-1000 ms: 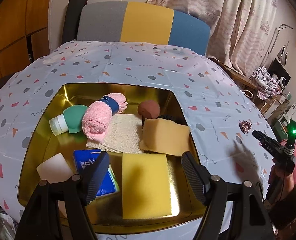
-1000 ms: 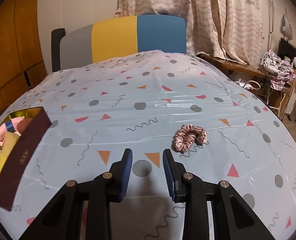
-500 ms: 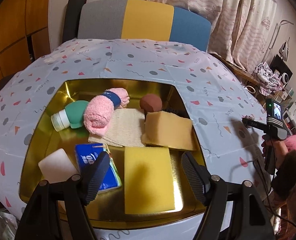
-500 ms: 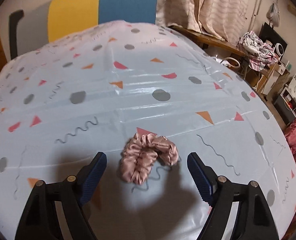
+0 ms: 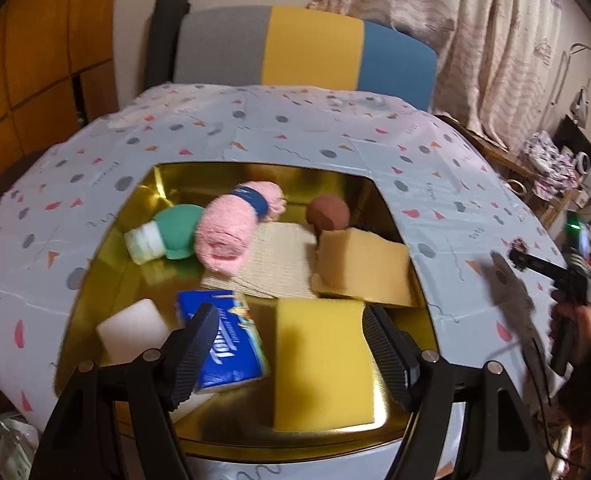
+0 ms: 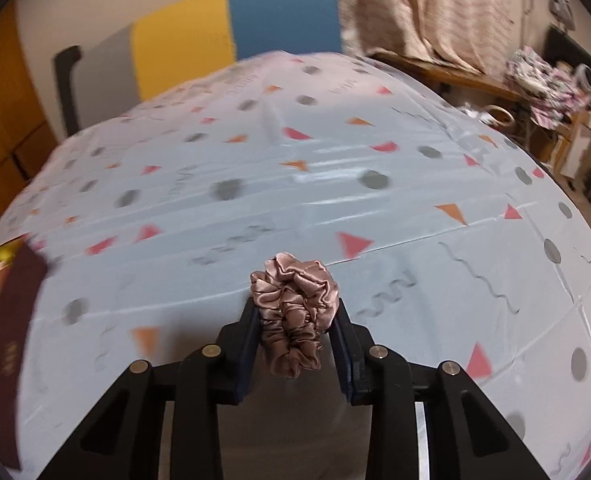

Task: Organize rigid objects
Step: 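Carry the pink scrunchie into the gold tray and open the right gripper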

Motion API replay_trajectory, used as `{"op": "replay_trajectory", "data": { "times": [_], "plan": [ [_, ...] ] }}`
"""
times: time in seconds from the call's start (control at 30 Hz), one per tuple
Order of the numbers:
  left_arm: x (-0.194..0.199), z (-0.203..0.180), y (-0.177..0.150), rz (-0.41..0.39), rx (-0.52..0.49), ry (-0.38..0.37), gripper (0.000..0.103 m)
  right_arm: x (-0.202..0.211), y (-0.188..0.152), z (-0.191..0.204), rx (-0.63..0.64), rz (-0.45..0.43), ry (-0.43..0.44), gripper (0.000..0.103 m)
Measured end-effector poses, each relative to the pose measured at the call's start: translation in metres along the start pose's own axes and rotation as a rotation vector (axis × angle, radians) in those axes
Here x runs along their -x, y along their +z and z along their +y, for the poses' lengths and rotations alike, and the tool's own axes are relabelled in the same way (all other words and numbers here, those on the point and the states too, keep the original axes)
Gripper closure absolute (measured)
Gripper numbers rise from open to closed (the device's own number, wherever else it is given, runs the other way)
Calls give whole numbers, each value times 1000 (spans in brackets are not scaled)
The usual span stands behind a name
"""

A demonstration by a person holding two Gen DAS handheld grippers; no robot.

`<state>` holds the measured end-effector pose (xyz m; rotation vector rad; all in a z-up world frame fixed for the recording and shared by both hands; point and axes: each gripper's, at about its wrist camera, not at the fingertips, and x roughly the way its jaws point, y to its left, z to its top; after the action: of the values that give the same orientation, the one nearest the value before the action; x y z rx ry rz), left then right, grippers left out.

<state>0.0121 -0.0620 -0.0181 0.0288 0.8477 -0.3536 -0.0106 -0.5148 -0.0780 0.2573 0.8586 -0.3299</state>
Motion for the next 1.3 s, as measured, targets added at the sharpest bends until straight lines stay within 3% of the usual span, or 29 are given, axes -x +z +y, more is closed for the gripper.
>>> {"op": "replay_trajectory", "data": {
  "times": [0.2, 0.47, 0.7, 0.93, 1.1, 1.23, 1.3],
  "plan": [
    [9, 17, 1, -21, 47, 28, 28, 54, -17, 64, 31, -50, 192, 69],
    [22, 43, -1, -28, 78, 155, 27, 97, -36, 185, 146, -48, 429, 69],
    [29, 66, -3, -10, 101, 186, 27, 94, -37, 273, 261, -8, 514, 69],
    [40, 83, -4, -35, 110, 223, 27, 69, -37, 328, 306, 92, 504, 69],
    [41, 91, -4, -21, 112, 234, 28, 53, -38, 348, 313, 129, 439, 68],
    [42, 91, -6, -14, 98, 243, 28, 47, -39, 358, 341, 126, 389, 60],
    [42, 90, -6, -16, 92, 245, 28, 45, -40, 362, 355, 121, 370, 46]
  ]
}}
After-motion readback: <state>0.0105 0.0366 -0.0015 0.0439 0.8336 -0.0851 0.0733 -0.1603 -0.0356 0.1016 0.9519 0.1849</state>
